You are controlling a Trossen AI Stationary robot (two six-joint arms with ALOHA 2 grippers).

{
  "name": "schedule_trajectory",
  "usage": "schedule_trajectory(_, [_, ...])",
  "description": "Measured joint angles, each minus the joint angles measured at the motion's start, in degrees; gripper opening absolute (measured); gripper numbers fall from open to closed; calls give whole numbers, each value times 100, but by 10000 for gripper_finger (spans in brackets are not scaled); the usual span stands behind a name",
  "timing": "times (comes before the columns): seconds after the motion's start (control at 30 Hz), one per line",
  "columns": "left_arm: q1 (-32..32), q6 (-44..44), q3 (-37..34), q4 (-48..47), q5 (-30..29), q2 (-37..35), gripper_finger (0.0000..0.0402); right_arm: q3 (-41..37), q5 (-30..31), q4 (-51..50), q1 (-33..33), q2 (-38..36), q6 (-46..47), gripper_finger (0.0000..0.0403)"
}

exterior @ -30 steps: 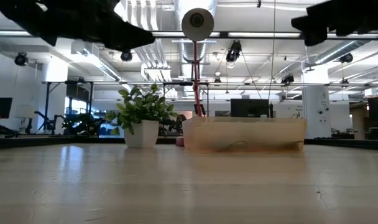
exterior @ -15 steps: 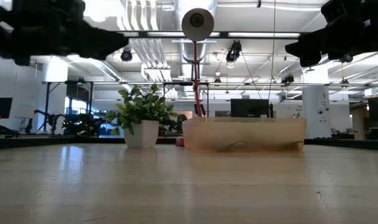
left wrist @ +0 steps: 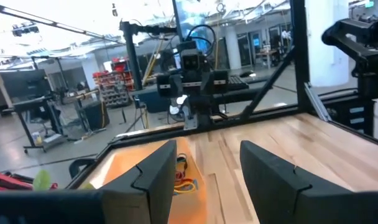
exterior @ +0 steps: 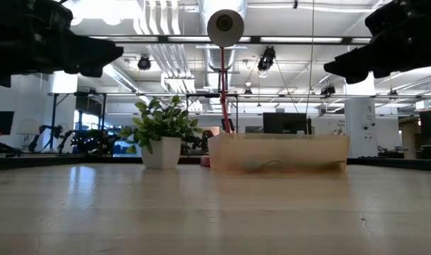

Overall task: Pick and place rubber bands into bin
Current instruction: Return to Home Position

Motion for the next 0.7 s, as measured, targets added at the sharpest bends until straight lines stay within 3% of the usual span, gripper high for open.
schedule_trajectory(0.23, [-290, 24, -2, -760, -13, -358, 162, -342, 2, 248, 2, -439, -105, 206])
schedule_trajectory(0.47, [-466, 248, -4, -776, -63, -614, 162, -654, 4, 226, 2, -1218, -175, 206])
schedule_trajectory(0.7, [-487, 221, -9, -1249, -66, -1020, 162, -677, 7, -450, 2, -2013, -181, 206])
